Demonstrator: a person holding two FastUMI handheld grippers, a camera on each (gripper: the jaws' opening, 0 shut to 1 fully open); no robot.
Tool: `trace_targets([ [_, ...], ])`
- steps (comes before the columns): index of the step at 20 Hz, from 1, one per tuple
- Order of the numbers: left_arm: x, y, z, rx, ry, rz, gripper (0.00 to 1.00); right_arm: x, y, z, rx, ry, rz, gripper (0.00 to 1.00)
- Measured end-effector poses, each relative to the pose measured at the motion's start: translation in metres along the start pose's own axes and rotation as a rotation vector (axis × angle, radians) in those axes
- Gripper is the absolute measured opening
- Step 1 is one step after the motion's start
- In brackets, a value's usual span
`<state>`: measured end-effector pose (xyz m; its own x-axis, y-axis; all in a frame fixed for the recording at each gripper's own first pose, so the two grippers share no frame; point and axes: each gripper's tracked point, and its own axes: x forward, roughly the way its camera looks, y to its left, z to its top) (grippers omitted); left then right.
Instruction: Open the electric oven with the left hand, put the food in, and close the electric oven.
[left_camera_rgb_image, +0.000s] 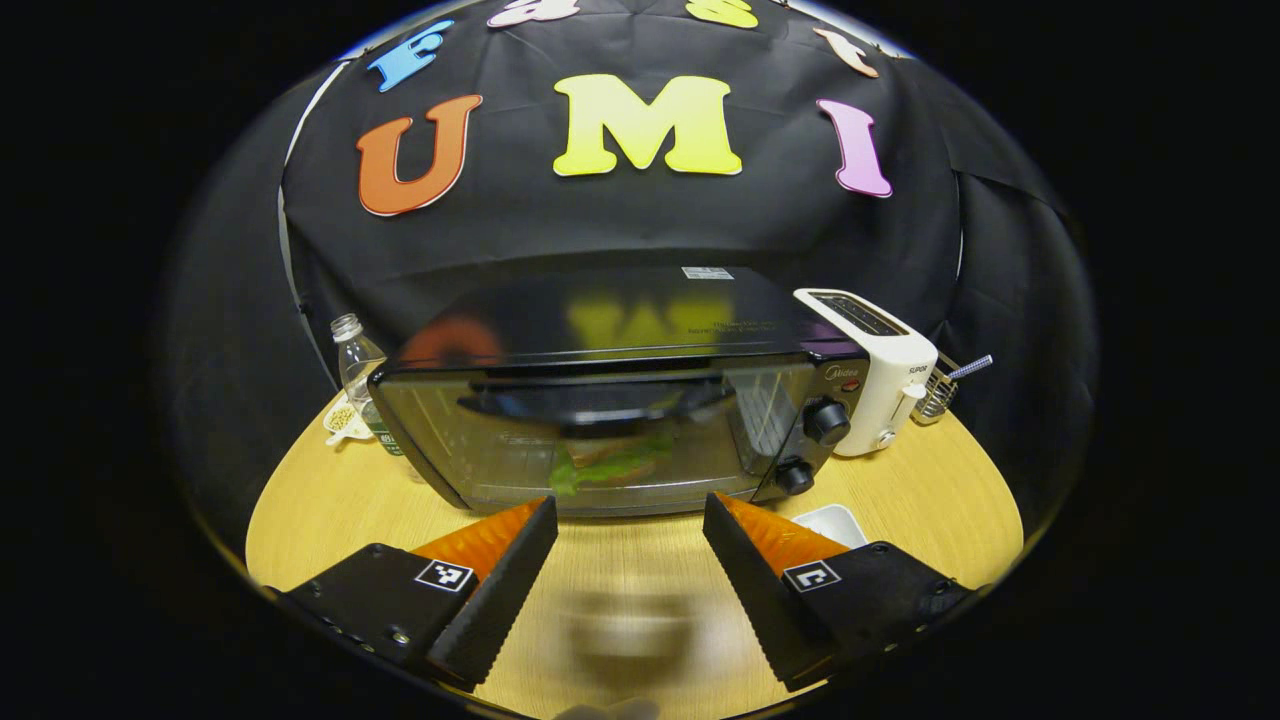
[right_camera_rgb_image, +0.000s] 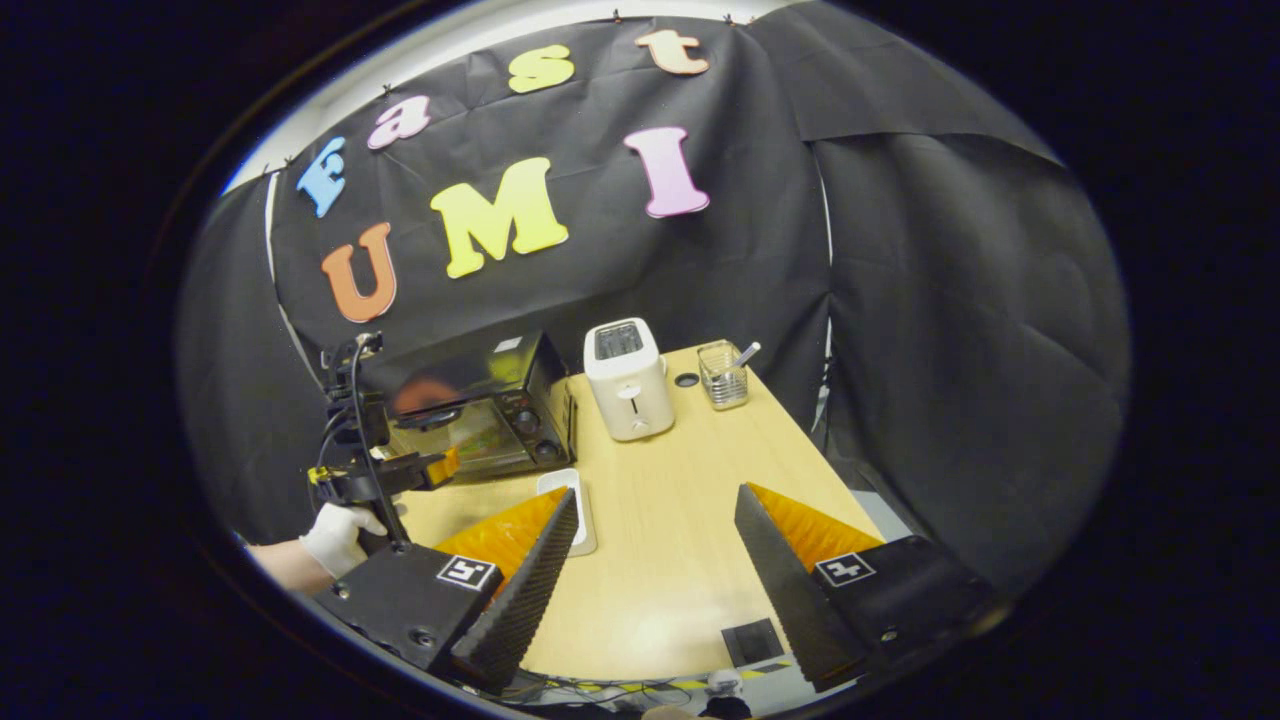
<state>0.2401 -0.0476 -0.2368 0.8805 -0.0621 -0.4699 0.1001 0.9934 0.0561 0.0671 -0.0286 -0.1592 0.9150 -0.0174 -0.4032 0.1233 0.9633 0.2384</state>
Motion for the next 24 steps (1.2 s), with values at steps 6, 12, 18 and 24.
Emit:
trace_targets([
  [6, -0.007, -0.004, -0.002, 0.011, 0.002, 0.003, 0.97, 0.000, 0.002, 0.004, -0.017, 0.001, 0.011, 1.00],
  [12, -0.051, -0.005, 0.022, 0.007, -0.074, -0.003, 0.97, 0.001, 0.011, 0.019, -0.054, -0.023, 0.042, 1.00],
  [18, -0.151, 0.008, 0.077, -0.016, -0.238, -0.009, 0.96, -0.001, 0.029, 0.049, -0.095, -0.095, 0.094, 0.90],
  [24, -0.246, 0.024, 0.112, -0.041, -0.361, 0.033, 0.96, -0.023, 0.044, 0.095, -0.156, -0.220, 0.119, 0.90],
])
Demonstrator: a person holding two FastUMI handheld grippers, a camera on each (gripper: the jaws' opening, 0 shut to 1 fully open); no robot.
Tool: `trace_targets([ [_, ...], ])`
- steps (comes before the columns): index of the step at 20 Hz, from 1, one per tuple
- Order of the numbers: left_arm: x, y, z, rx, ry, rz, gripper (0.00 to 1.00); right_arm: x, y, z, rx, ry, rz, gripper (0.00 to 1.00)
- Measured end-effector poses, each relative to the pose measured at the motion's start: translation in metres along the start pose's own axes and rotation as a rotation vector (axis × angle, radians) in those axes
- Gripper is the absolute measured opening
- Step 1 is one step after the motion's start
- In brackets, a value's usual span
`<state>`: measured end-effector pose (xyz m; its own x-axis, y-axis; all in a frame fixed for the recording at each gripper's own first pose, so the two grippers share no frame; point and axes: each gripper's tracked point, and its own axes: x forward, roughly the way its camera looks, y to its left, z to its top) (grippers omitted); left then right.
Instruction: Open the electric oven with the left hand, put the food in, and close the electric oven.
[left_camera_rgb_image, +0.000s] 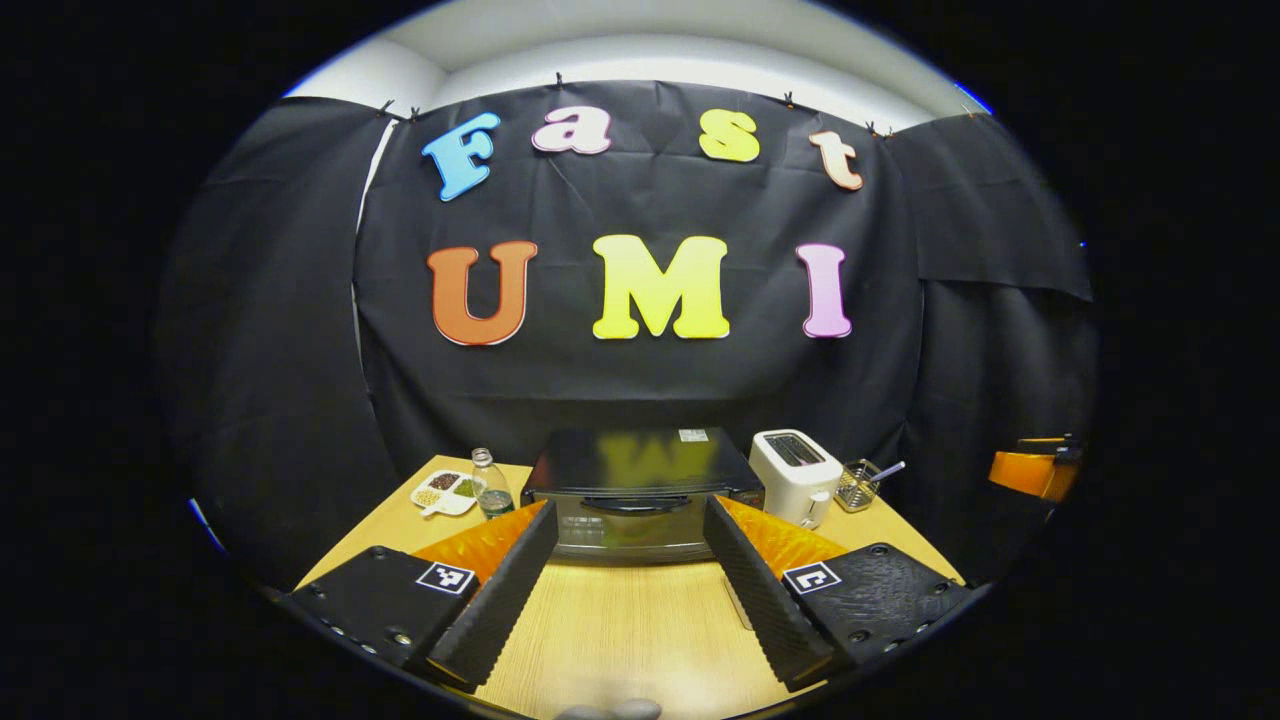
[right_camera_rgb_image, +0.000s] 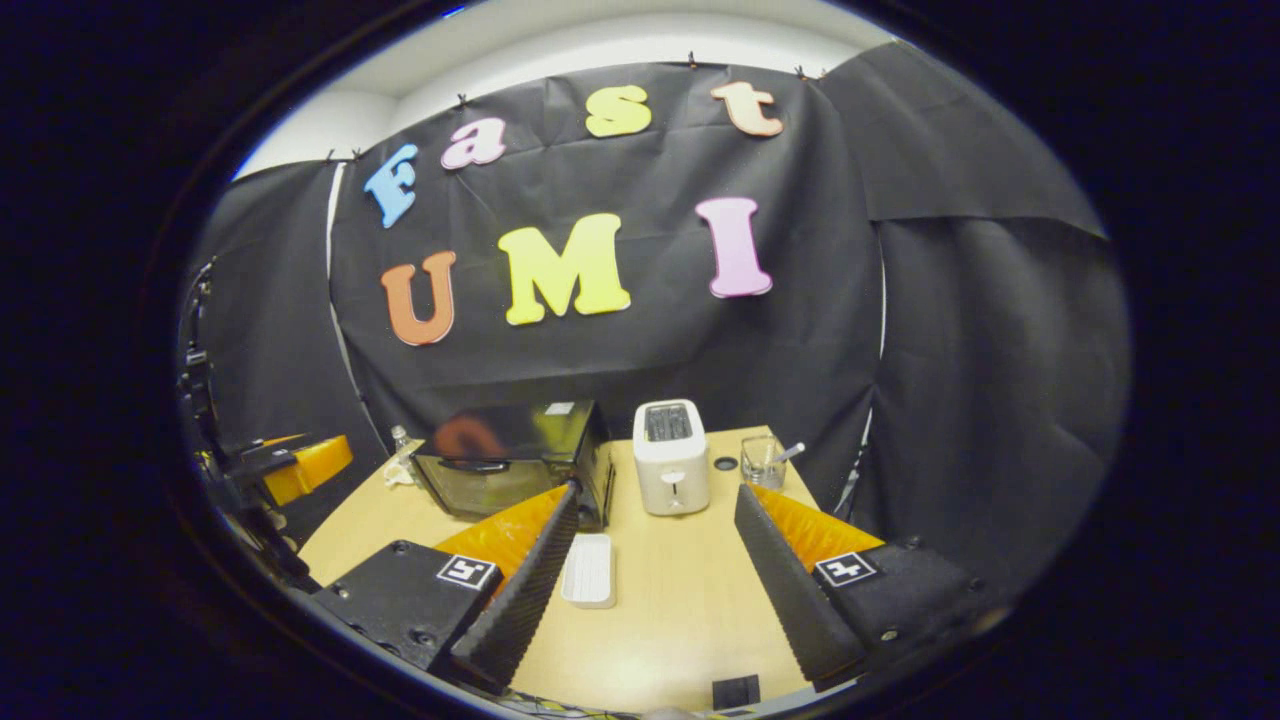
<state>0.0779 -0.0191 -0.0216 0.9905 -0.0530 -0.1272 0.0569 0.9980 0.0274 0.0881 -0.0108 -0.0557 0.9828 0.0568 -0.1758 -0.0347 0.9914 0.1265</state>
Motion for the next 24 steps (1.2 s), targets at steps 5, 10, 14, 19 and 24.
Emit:
trace_targets([
  [5, -0.040, 0.007, 0.056, -0.007, -0.115, 0.014, 0.96, -0.012, 0.011, 0.040, -0.052, -0.100, 0.016, 1.00],
  [10, -0.063, 0.006, 0.072, 0.004, -0.147, 0.010, 0.96, -0.026, 0.033, 0.072, -0.054, -0.187, 0.039, 0.90],
  [14, -0.065, 0.015, 0.081, 0.020, -0.170, 0.036, 0.96, -0.032, 0.050, 0.079, -0.066, -0.197, 0.061, 1.00],
  [19, -0.069, 0.024, 0.092, 0.023, -0.188, 0.034, 0.96, -0.044, 0.058, 0.081, -0.077, -0.202, 0.055, 0.90],
  [24, -0.073, 0.025, 0.106, 0.011, -0.217, 0.007, 0.96, -0.053, 0.061, 0.089, -0.047, -0.219, 0.051, 1.00],
])
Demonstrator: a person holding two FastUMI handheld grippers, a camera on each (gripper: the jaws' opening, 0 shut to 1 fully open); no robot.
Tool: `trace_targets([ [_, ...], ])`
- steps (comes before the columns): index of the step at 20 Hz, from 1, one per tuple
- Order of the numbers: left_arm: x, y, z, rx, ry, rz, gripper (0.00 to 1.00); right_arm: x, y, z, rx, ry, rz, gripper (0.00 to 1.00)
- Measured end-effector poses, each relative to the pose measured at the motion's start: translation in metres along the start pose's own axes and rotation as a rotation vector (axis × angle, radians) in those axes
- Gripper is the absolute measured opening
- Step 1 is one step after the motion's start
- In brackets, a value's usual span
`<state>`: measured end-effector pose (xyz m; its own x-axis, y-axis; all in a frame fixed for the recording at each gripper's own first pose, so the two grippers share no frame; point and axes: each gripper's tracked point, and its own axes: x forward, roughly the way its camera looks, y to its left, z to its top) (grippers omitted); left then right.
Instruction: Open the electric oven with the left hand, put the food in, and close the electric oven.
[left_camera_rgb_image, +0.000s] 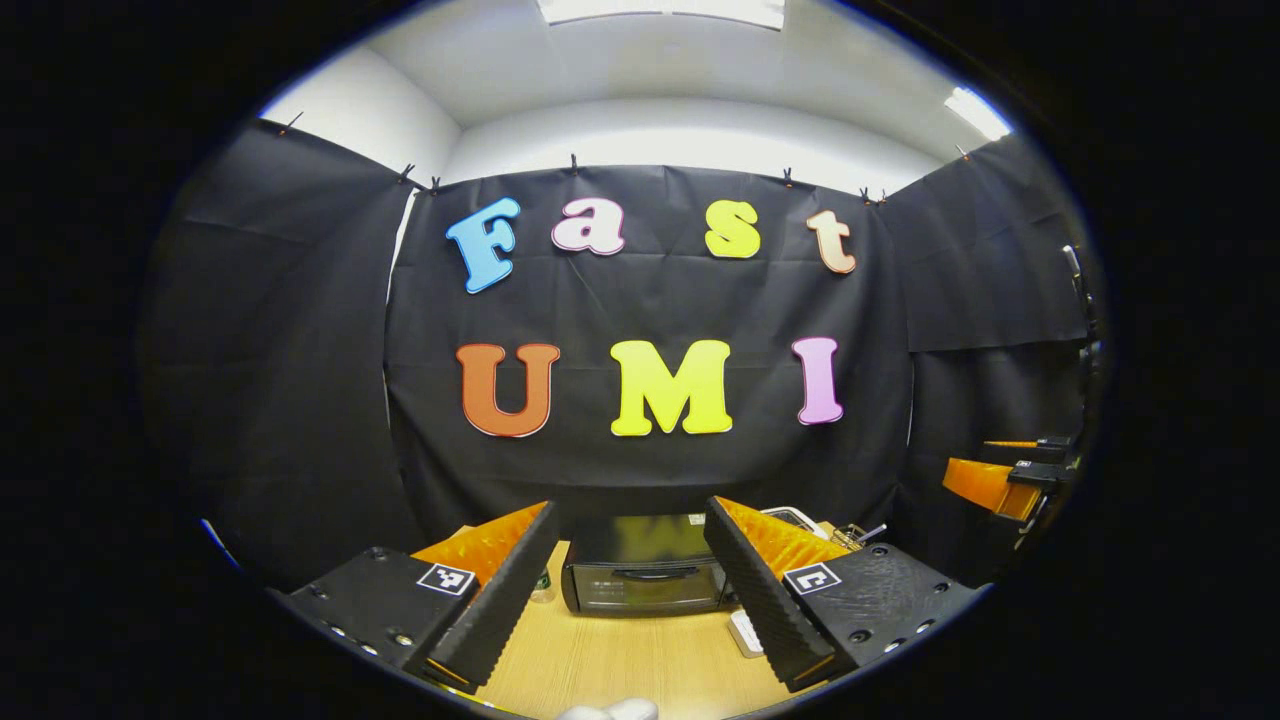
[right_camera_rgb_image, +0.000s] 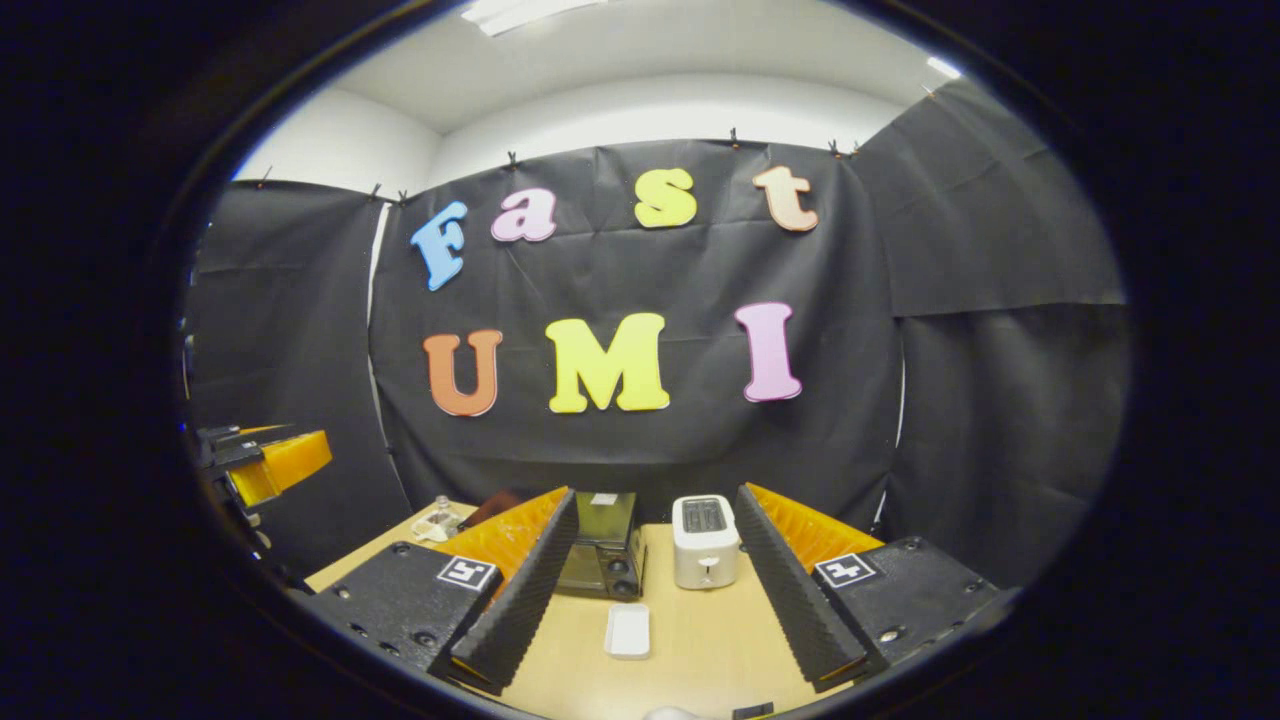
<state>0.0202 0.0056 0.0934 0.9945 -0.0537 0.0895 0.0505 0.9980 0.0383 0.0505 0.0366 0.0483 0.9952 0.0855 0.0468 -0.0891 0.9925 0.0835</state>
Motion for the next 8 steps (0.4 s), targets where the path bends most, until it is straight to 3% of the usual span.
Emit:
trace_targets([
  [1, -0.0002, 0.0003, 0.0037, 0.003, -0.006, -0.001, 0.96, -0.0015, 0.0004, 0.0024, -0.002, -0.003, -0.003, 0.90],
  [3, -0.0014, -0.0002, 0.0073, 0.009, -0.015, -0.012, 0.96, -0.0038, 0.0032, 0.0065, -0.009, -0.009, -0.006, 0.90],
  [4, -0.0035, -0.0023, 0.0101, 0.007, -0.018, -0.020, 0.96, -0.0056, 0.0040, 0.0071, -0.013, -0.010, -0.007, 1.00],
  [5, -0.0042, -0.0017, 0.0106, 0.005, -0.019, -0.023, 0.96, -0.0074, 0.0035, 0.0083, -0.017, -0.014, -0.011, 0.90],
  [6, -0.0054, -0.0013, 0.0110, 0.003, -0.020, -0.025, 0.96, -0.0095, 0.0031, 0.0094, -0.021, -0.016, -0.015, 0.90],
  [7, -0.0067, -0.0004, 0.0116, -0.001, -0.018, -0.027, 0.96, -0.0102, 0.0029, 0.0105, -0.025, -0.017, -0.019, 1.00],
  [8, -0.0077, 0.0003, 0.0120, -0.003, -0.015, -0.029, 0.96, -0.0105, 0.0021, 0.0119, -0.025, -0.021, -0.026, 0.90],
])
